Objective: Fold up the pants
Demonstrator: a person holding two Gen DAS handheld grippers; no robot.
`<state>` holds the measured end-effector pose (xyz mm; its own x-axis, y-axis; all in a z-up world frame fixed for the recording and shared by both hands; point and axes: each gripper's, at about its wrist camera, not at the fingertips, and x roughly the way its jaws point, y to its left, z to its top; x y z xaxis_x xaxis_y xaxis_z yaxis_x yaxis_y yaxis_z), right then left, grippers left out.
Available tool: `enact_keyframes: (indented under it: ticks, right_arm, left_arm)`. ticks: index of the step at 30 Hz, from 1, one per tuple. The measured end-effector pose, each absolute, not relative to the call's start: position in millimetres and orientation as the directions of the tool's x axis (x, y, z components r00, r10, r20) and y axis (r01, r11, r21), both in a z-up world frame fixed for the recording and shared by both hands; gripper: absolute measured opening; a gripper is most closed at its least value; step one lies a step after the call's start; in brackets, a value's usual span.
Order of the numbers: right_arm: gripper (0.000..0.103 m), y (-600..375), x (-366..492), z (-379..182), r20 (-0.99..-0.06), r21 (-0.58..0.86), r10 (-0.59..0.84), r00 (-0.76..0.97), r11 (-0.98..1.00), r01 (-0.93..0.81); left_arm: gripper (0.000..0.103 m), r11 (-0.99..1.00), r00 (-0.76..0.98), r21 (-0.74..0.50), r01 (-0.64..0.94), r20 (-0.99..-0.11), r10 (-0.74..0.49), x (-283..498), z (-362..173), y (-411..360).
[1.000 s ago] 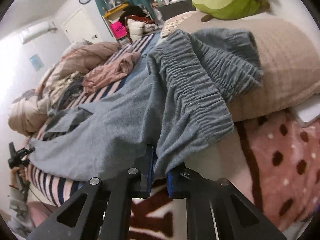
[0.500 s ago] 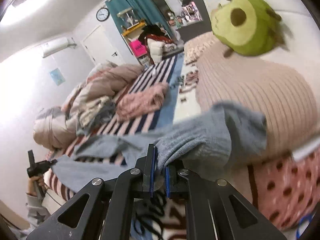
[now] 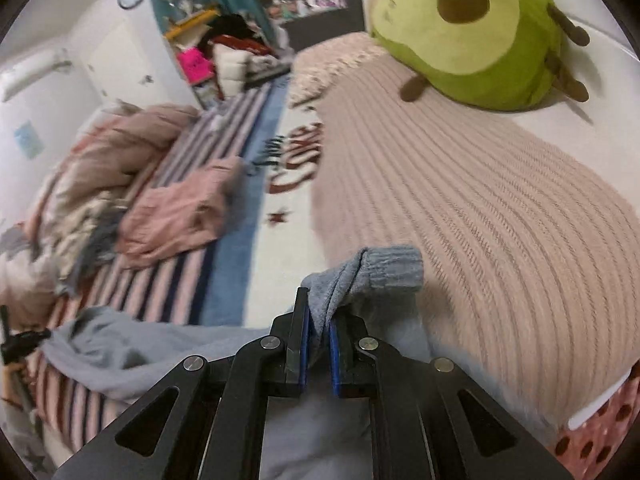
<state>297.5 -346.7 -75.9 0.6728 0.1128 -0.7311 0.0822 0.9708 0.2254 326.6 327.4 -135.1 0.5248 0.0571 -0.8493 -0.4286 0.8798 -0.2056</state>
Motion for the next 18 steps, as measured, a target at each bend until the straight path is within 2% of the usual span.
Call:
enact_keyframes:
  ticks: [1, 2, 3, 4, 5, 6, 9, 14, 16, 18]
  right_arm:
    - [0.002, -348.7, 304.5, -82.2, -0.739, 0.222, 0.102, 0.666, 0.97, 0.098]
    - [0.002, -350.3, 309.2, -85.8, -0.748, 0.212, 0.085, 0.659, 0.97, 0.116]
    - [0.002, -350.8, 314.6, -89.9, -0.753, 0.201, 0.071, 0.654, 0.971, 0.127]
    - [0.002, -349.4, 319.2, -92.7, -0.758, 0.182, 0.054, 0.65, 0.975, 0.131]
    - [0.002, -346.7, 322.4, -94.3, -0.762, 0.159, 0.037, 0.647, 0.979, 0.131]
    - [0.002, -344.1, 323.4, -94.8, -0.764, 0.14, 0.022, 0.644, 0.981, 0.134]
    - [0.007, -338.1, 320.9, -91.5, -0.766, 0.114, 0.009, 0.643, 0.986, 0.122]
    - [0.038, -320.8, 288.9, -69.6, -0.729, 0.08, 0.009, 0.685, 0.994, 0.073]
    - [0.045, -305.3, 269.4, -59.0, -0.701, 0.062, 0.03, 0.713, 0.998, 0.02]
    - [0.045, -285.4, 250.3, -49.9, -0.676, 0.058, 0.077, 0.733, 0.997, -0.051]
  left_arm:
    - [0.018, 0.882, 0.529, -0.206, -0.424, -0.847, 0.057, 329.3, -135.1, 326.6]
    - [0.027, 0.884, 0.533, -0.204, -0.422, -0.844, 0.06, 330.6, -134.7, 325.5]
    - [0.046, 0.887, 0.535, -0.197, -0.417, -0.842, 0.064, 331.5, -133.5, 323.4]
    - [0.058, 0.891, 0.539, -0.185, -0.414, -0.839, 0.077, 332.1, -131.6, 322.1]
    - [0.078, 0.894, 0.549, -0.155, -0.419, -0.828, 0.113, 331.5, -127.5, 321.1]
    - [0.083, 0.898, 0.559, -0.127, -0.421, -0.816, 0.147, 330.6, -123.1, 320.6]
    - [0.083, 0.912, 0.59, -0.138, -0.385, -0.797, 0.128, 323.8, -108.5, 322.2]
    - [0.084, 0.938, 0.646, -0.137, -0.319, -0.755, 0.109, 291.0, -77.9, 310.2]
    - [0.085, 0.951, 0.666, -0.129, -0.28, -0.739, 0.096, 274.9, -69.2, 298.9]
    - [0.085, 0.962, 0.684, -0.142, -0.234, -0.727, 0.059, 257.9, -64.3, 286.7]
